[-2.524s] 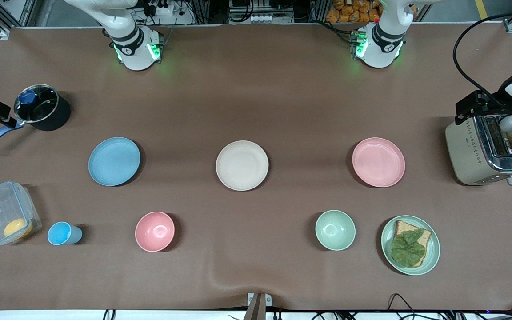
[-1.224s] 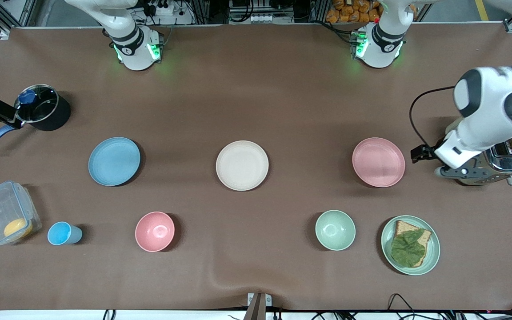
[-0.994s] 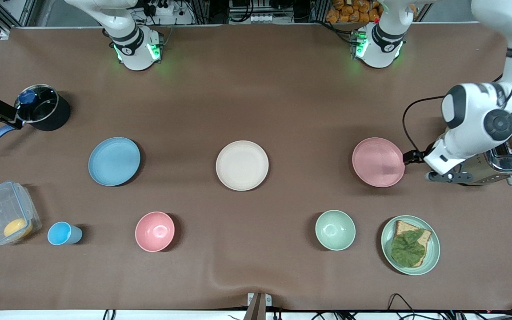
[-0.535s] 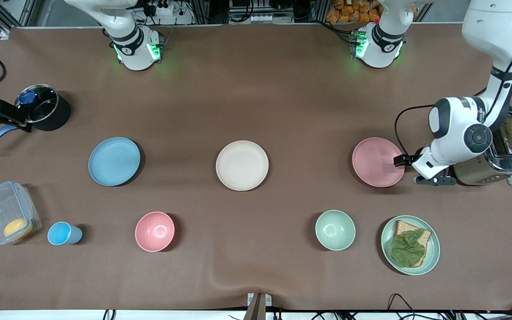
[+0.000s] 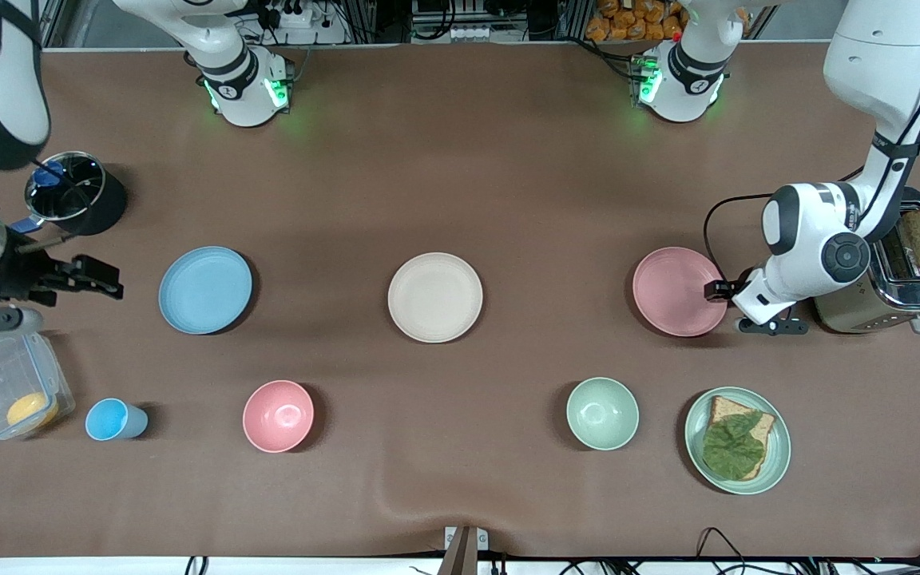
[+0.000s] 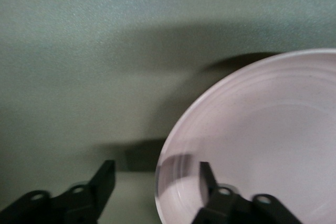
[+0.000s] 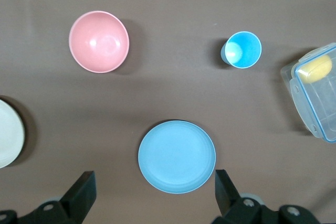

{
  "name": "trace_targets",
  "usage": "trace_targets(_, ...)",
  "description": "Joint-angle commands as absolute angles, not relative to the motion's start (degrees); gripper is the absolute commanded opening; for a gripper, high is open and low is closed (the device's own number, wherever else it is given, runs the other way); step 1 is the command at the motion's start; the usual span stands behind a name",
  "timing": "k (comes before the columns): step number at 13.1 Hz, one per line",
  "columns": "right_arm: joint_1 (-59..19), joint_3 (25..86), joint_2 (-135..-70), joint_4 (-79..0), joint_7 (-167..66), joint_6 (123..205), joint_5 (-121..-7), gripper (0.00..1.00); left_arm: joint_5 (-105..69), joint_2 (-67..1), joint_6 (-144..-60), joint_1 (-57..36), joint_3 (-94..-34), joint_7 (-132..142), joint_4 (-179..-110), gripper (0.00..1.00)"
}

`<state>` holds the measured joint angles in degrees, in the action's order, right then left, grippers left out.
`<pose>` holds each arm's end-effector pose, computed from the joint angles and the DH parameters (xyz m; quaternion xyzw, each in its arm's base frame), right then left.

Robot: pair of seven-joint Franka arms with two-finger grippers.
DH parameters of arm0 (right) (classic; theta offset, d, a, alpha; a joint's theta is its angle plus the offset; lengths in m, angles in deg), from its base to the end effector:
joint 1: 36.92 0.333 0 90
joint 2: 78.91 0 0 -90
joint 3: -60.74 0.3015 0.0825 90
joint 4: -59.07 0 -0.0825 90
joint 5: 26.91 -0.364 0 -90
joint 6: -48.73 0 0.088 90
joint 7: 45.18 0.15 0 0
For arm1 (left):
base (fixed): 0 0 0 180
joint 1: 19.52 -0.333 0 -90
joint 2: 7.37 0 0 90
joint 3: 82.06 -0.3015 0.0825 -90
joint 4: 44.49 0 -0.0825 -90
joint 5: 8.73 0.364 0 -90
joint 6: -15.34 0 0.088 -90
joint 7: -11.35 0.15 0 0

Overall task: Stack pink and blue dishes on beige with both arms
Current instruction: 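Carry the pink plate over the beige plate while the right gripper grasps blue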

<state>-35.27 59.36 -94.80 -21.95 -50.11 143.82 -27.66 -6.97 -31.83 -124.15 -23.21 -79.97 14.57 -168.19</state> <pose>0.6163 0.0063 0.4858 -0.9989 -0.0451 0.0157 0.0038 0.5263 0.0145 0.1462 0.9968 -0.0254 -0.0754 0.0018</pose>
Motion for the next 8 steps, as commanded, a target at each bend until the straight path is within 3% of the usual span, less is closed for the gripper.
trace_targets(1, -36.56, 59.24, -94.29, -23.71, -50.45, 143.13, -27.17, 1.0, -8.38, -32.59, -124.93, -23.3, -79.34, 14.07, -167.8, 0.23)
trace_targets(2, -38.4, 59.24, -94.82, -24.33, -51.24, 143.04, -27.17, 1.0, -8.38, -32.59, -124.93, -23.3, -79.25, 13.98, -167.8, 0.06)
trace_targets(3, -40.07, 59.24, -96.13, -25.21, -53.42, 143.21, -27.0, 1.0, -8.38, -32.42, -124.93, -23.3, -79.16, 13.98, -167.71, 0.0)
trace_targets(5, -43.41, 59.24, -96.84, -28.54, -56.51, 144.79, -26.91, 1.0, -9.43, -31.81, -124.93, -23.82, -77.59, 14.24, -167.54, 0.0)
trace_targets(8, -47.9, 59.24, -98.6, -38.45, -59.67, 156.09, -25.94, 1.0, -13.39, -28.82, -123.27, -23.83, -75.22, 14.42, -166.22, 0.0)
